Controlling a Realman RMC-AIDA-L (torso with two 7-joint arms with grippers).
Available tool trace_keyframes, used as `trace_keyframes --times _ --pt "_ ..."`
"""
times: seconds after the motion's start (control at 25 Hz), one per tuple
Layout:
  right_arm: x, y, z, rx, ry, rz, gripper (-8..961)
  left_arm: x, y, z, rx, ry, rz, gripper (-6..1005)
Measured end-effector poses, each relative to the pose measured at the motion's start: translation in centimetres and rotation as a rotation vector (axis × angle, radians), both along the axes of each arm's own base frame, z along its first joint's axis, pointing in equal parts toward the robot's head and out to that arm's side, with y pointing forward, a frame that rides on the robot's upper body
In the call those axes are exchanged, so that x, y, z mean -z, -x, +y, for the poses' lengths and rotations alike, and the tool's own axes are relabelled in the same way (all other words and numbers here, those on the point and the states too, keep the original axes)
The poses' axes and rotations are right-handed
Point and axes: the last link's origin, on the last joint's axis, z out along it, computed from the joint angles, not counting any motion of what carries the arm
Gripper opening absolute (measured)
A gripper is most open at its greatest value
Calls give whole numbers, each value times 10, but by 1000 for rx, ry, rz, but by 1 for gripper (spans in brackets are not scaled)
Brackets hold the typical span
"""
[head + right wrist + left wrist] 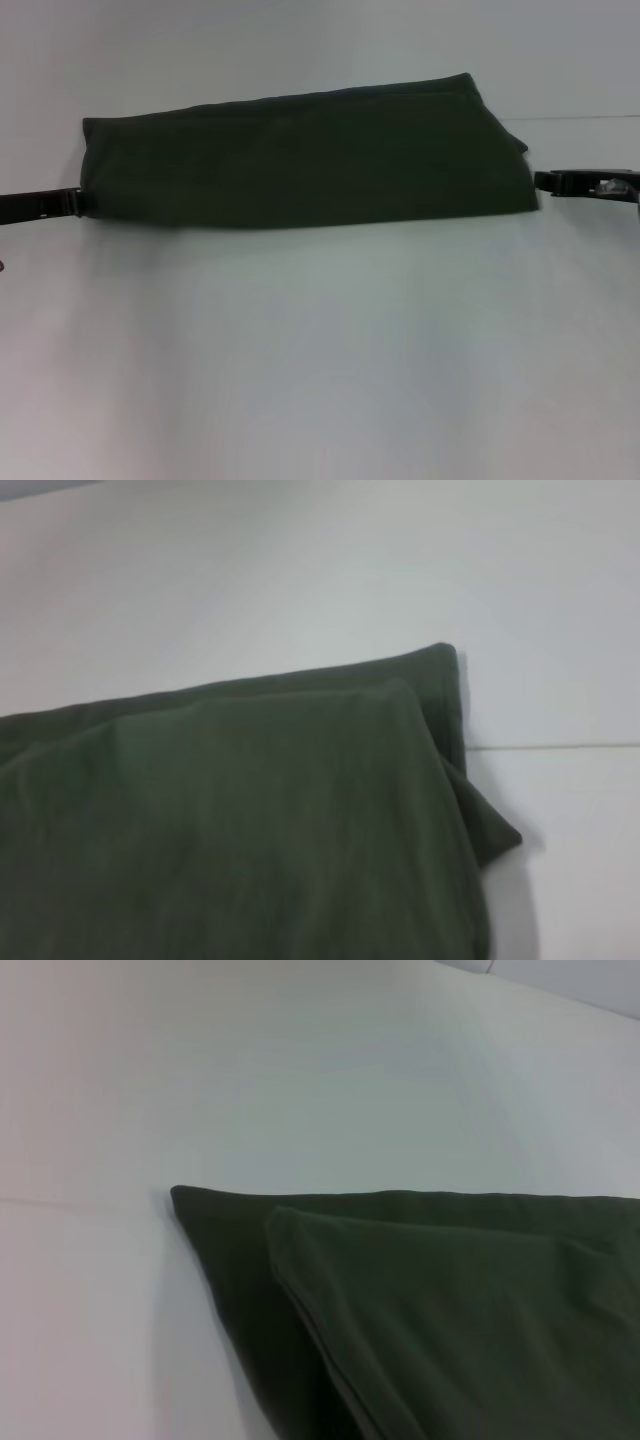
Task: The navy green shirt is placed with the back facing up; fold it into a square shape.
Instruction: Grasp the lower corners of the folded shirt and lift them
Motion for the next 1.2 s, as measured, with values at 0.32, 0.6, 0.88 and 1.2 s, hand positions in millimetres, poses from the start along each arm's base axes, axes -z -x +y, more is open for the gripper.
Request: trace_keyframes --times 0.32,0.6,0.88,1.2 --pt "16 6 15 24 23 -68 418 0 -1 1 3 0 1 13" --pt "23 6 19 39 11 -104 514 0 -1 1 2 -3 -1 13" --pt "35 9 18 37 2 -124 512 -1 -1 1 2 -4 -1 13" --pt "43 9 18 38 -22 -163 509 0 -2 1 2 -5 -3 13"
